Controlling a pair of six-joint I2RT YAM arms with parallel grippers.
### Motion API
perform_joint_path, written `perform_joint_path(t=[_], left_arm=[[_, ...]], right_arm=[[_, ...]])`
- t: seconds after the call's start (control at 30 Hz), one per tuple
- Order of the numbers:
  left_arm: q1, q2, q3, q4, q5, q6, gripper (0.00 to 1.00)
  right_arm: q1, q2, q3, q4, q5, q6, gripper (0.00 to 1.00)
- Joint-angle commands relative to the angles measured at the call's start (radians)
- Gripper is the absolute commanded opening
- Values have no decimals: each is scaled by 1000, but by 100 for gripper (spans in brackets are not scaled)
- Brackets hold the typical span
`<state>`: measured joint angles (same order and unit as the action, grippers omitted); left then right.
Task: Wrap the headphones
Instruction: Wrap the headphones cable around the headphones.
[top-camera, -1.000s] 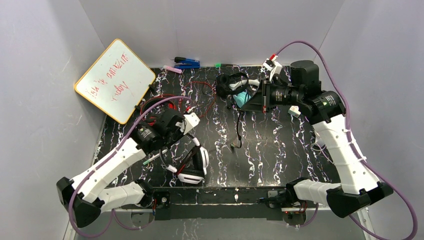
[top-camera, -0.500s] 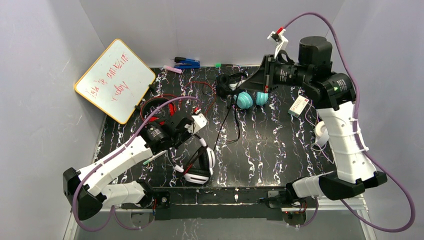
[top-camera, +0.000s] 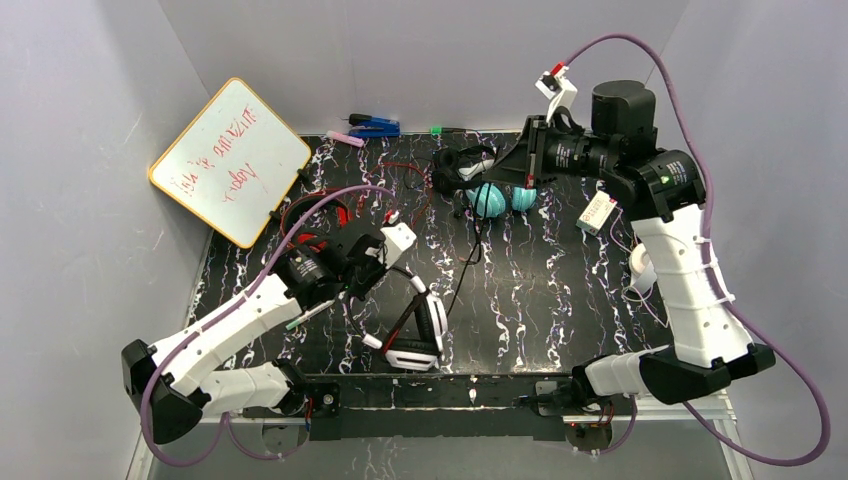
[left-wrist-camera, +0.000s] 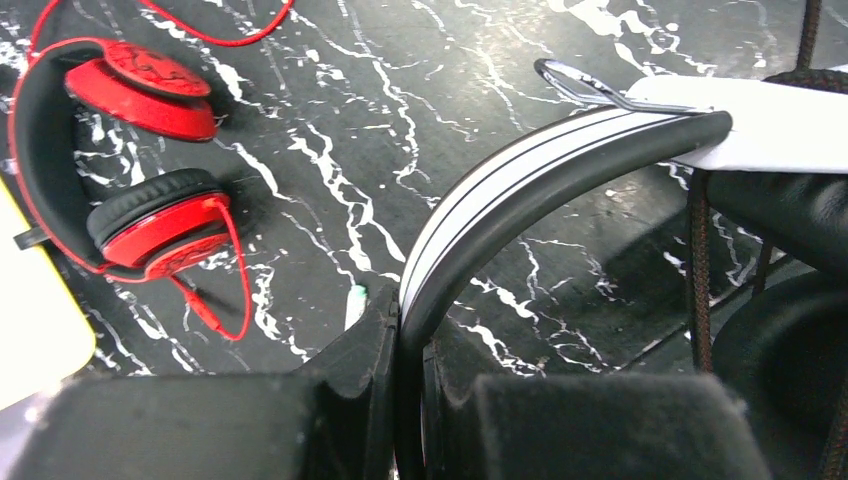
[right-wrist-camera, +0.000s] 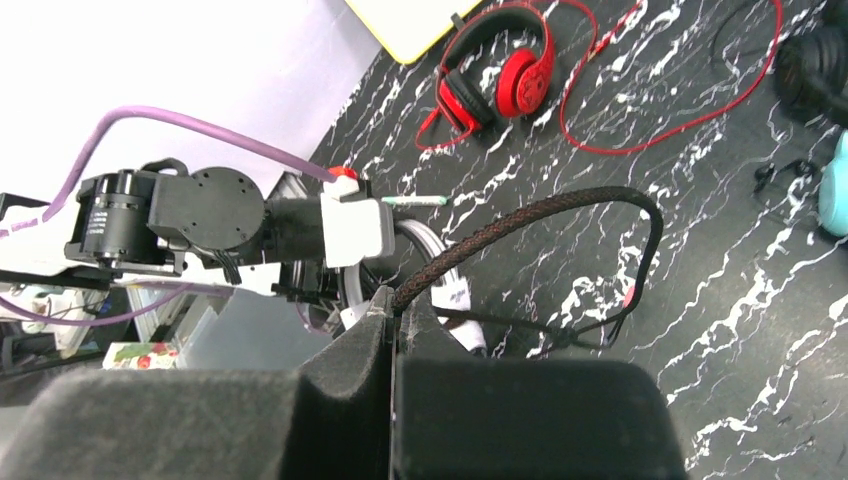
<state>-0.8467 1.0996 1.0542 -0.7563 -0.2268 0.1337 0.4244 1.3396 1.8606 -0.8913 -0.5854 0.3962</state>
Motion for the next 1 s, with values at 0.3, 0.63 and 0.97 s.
perform_joint_path(t=[0.3, 0.63, 0.97], left_arm=[[-12, -34, -28, 18, 270, -75, 0], [-32, -14, -47, -3, 161, -69, 0], [-47, 121, -4, 4, -50, -153, 0]], right_arm=[[-6, 43, 147, 83, 59, -2, 1], [-7, 123, 330, 101, 8, 46, 1], [-11, 130, 376, 204, -112, 148, 1]])
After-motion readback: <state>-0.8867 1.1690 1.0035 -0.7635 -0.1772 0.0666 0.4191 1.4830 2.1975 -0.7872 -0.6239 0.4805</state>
